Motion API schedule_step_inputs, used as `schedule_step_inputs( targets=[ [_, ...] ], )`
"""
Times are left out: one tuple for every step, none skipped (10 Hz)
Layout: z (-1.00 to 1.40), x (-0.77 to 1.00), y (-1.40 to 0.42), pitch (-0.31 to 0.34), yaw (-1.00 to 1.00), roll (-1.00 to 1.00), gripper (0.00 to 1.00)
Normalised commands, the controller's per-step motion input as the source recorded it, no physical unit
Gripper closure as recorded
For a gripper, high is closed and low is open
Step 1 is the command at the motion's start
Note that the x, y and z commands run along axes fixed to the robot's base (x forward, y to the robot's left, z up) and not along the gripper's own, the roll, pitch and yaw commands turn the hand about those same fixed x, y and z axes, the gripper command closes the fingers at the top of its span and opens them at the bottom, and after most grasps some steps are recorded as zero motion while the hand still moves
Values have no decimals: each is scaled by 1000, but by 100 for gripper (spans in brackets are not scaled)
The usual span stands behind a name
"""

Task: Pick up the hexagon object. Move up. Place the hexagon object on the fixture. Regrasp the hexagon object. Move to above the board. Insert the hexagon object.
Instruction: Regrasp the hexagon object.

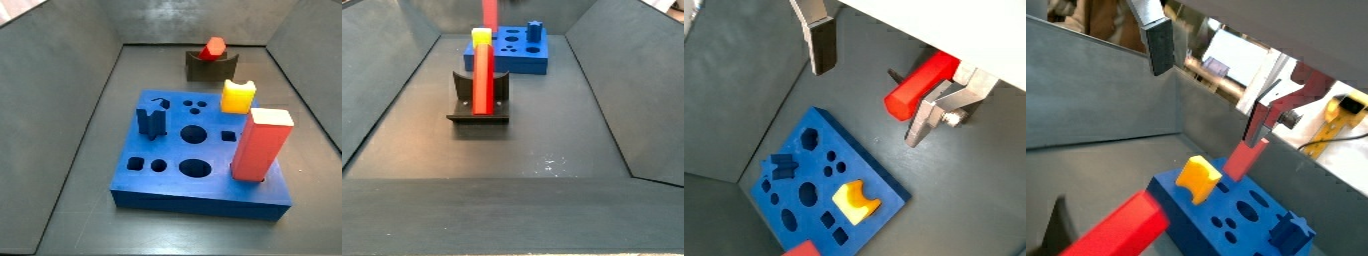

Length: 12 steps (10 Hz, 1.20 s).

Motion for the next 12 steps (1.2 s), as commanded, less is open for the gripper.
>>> schedule_step_inputs(
  targets=[
    [139,-8,-260,67,26,1000,0],
    [18,-7,-96,65,26,1000,0],
    [25,-8,-29,66,25,1000,0],
    [36,-7,-26,66,25,1000,0],
    [16,-6,-35,62,25,1000,0],
    [6,-3,-30,61,25,1000,0],
    [12,-2,-20,58,26,1000,0],
    [12,1,-19,57,26,1000,0],
    [11,8,-17,56,28,1000,0],
    [6,12,-18,56,29,1000,0],
    [9,15,-16,61,31,1000,0],
    [8,14,-17,65,32,1000,0]
  ],
)
